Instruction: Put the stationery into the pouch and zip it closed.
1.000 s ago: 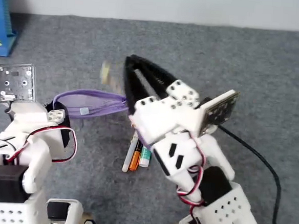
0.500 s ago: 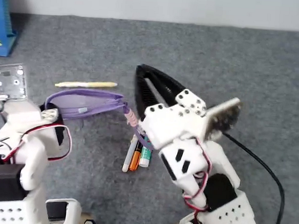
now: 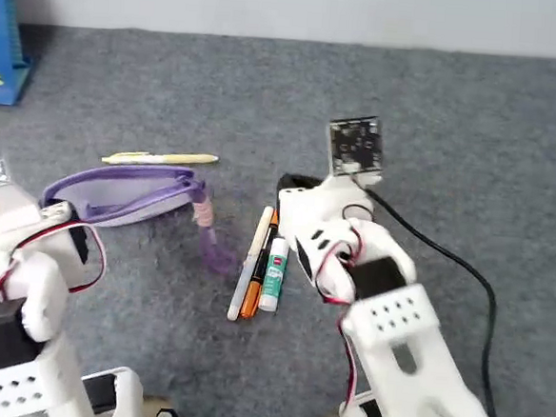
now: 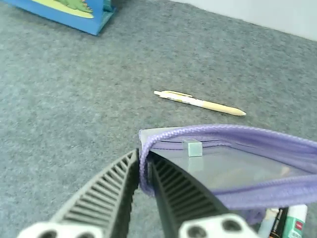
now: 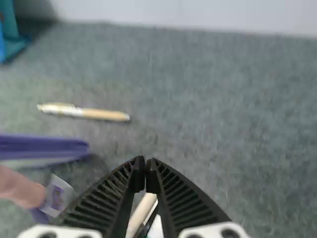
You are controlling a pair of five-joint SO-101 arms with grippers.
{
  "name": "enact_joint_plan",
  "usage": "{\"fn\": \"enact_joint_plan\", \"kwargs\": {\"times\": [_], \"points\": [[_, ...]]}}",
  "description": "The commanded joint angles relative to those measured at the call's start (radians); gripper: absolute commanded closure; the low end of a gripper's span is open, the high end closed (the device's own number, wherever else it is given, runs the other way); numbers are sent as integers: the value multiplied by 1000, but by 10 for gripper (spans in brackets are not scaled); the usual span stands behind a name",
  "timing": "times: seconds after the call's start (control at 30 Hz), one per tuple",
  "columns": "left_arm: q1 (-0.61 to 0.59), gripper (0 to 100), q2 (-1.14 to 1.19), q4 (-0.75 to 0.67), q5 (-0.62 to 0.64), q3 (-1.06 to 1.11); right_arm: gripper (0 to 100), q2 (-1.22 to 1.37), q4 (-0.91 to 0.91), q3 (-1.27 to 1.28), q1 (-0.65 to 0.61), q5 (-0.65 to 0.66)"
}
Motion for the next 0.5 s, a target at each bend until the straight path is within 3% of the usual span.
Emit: {"fn": "enact_joint_plan", "kwargs": {"times": [0.0,0.13,0.37,0.47], "points": [[-71,987,-15,-5,-5,-2,989,108,5,-109,8,35],[-123,987,-15,-5,-6,-2,989,248,56,-183,7,35],[-132,987,-15,-14,-6,42,983,499,358,-445,5,-46],[-133,987,-17,-35,-6,67,909,598,473,-545,-10,-80]]}}
